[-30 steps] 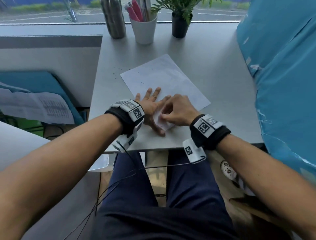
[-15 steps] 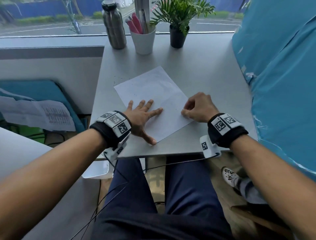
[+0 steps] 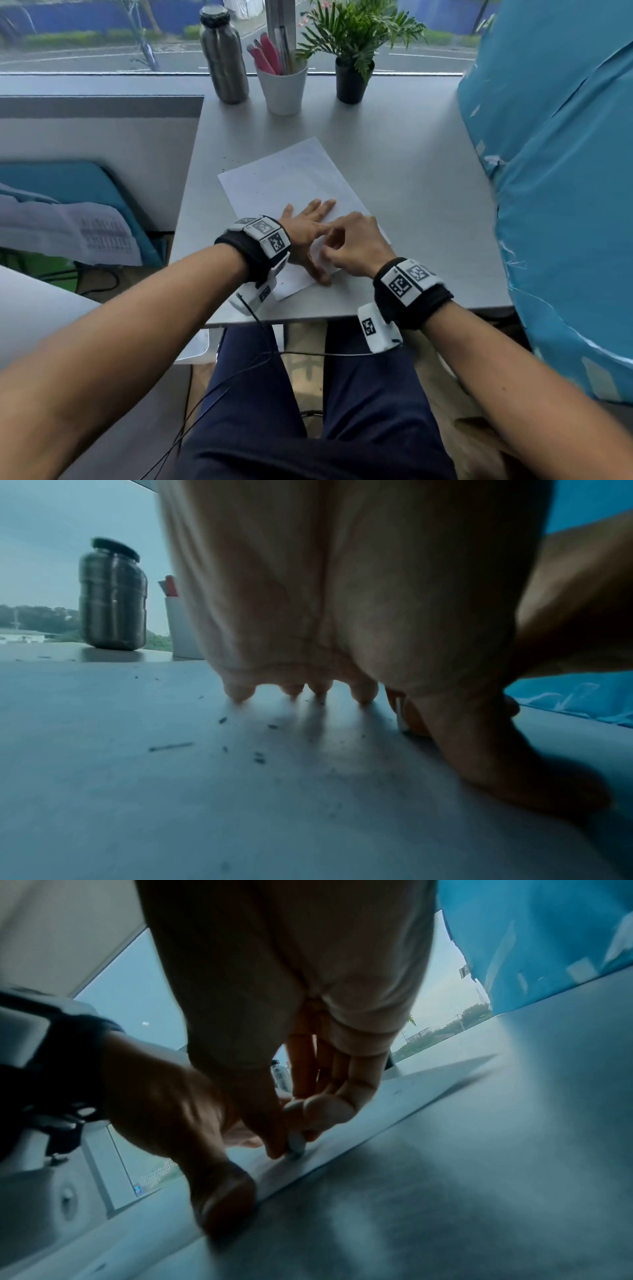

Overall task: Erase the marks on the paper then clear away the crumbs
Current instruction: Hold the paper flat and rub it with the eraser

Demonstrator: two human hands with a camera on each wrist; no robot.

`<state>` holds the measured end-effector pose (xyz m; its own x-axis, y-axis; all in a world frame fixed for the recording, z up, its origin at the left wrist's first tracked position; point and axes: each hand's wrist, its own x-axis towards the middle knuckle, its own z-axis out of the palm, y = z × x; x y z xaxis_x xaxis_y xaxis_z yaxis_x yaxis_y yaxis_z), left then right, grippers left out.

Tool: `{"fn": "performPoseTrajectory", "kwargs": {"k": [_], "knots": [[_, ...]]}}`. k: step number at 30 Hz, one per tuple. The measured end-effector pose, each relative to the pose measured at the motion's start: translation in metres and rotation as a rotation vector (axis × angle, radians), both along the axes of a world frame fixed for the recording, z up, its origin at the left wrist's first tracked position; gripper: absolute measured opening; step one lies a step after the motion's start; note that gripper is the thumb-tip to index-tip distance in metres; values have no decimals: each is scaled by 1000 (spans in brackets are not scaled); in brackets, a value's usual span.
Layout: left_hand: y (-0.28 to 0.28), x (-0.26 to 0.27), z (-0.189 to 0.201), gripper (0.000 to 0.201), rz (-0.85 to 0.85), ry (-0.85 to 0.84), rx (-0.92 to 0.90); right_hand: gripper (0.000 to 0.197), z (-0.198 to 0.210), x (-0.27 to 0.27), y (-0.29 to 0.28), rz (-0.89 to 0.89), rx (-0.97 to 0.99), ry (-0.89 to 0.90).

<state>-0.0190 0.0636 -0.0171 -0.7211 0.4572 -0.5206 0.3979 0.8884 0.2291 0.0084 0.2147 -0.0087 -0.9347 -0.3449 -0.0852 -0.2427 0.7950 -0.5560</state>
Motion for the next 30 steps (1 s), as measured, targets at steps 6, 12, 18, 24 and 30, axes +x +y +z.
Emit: {"fn": "performPoseTrajectory", "kwargs": {"k": [6,12,18,24,30], "knots": [[1,0,3,129,-2,-22,-31,14,18,-32,63,-231,113,-66],[4,0,4,126,2,-27,-47,12,8,-7,4,-16,12,-40],[4,0,6,128,1,-44,-47,15,11,-38,61,-141,114,-52],[3,-1,4,131,-1,-55,-42,14,10,-28,25,-28,36,-24],[2,-1,4,133,-2,-63,-43,16,13,-51,62,-141,129,-25]]}}
